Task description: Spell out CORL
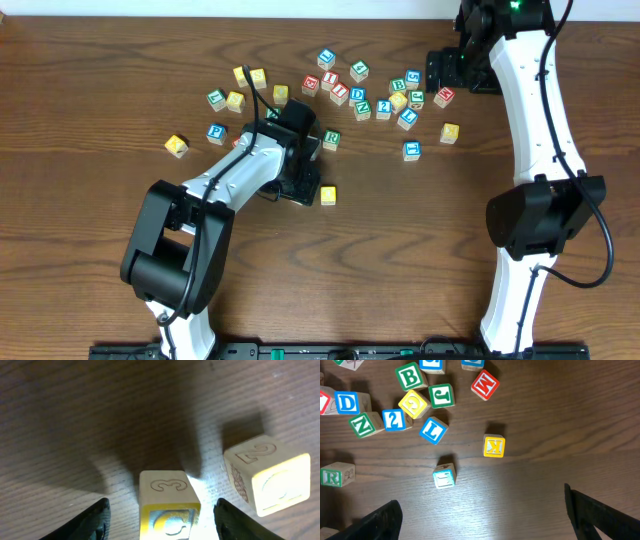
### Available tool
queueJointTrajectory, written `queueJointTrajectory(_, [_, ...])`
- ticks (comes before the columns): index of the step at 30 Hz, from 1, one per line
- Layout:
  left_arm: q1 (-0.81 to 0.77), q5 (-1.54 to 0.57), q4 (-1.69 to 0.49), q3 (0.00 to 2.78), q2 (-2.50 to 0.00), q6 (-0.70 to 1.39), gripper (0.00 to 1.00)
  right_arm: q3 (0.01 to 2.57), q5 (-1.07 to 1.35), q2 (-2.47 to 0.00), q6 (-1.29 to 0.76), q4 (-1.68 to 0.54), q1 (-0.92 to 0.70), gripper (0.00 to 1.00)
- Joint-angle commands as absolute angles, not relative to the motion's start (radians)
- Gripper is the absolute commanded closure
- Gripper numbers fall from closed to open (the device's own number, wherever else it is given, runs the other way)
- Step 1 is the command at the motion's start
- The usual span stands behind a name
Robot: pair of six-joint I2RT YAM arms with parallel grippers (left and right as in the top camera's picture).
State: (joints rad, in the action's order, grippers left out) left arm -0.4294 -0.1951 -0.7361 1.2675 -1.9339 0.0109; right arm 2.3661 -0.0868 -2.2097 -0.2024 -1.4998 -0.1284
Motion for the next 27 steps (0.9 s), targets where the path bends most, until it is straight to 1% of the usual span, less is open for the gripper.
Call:
queueJointTrajectory(1, [-0.429,-0.159,-0.739,1.261,-1.946,0.039,0.38,2.36,-0.103,-2.204,-0.192,-1.499,-0.131,0.01])
queueJointTrajectory(3, [-0.429,-0.16,-0.739,1.261,-1.947,0.041,0.43,2.36,-0.103,-2.204,-0.192,-1.499,-0.131,0.01])
queueJointTrajectory(4, [-0.429,-0.16,-0.739,1.26,-1.947,0.046,0.43,2.36,-0.103,-2.204,-0.192,-1.499,-0.13,0.01])
queueJointTrajectory(27, [-0.429,-0.176,-0.746,1.26,-1.95,0.068,0.44,2.36,-0.097,-2.204,-0.194,-1.481,-0.132,0.01])
